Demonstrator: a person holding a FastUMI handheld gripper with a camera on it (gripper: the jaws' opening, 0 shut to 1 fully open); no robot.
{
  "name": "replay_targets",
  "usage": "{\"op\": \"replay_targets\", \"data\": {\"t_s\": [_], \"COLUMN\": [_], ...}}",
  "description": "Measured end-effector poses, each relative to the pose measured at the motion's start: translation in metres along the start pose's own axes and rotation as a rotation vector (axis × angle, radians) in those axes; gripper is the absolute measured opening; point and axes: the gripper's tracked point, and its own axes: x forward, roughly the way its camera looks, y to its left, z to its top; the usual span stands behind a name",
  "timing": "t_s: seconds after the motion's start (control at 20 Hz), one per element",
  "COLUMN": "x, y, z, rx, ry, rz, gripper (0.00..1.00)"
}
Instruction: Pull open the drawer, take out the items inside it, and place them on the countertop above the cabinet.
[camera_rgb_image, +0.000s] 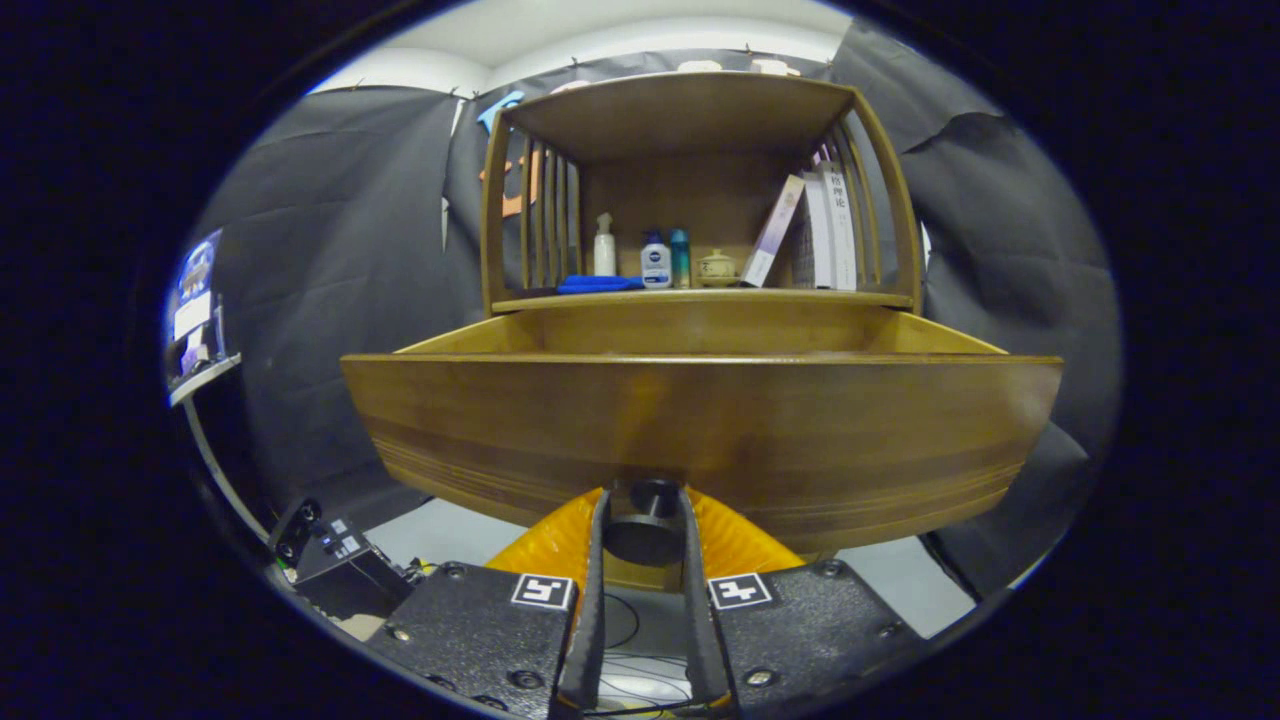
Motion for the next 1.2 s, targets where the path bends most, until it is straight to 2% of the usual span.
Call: {"op": "replay_targets", "data": {"t_s": [0.2, 0.4, 0.7, 0.85, 1.05, 1.2], "x": [0.0, -0.007, -0.039, -0.036, -0.019, 0.001], "y": [0.001, 0.001, 0.022, 0.021, 0.026, 0.029], "z": [-0.002, 0.003, 0.073, 0.095, 0.128, 0.14], "rx": [0.002, 0.0, -0.052, -0.026, 0.032, 0.028], "ry": [0.048, 0.085, -0.002, 0.048, 0.095, 0.168], "rz": [0.011, 0.019, 0.11, 0.107, 0.143, 0.147], "gripper": [0.37, 0.43, 0.5, 0.62, 0.79, 0.83]}}
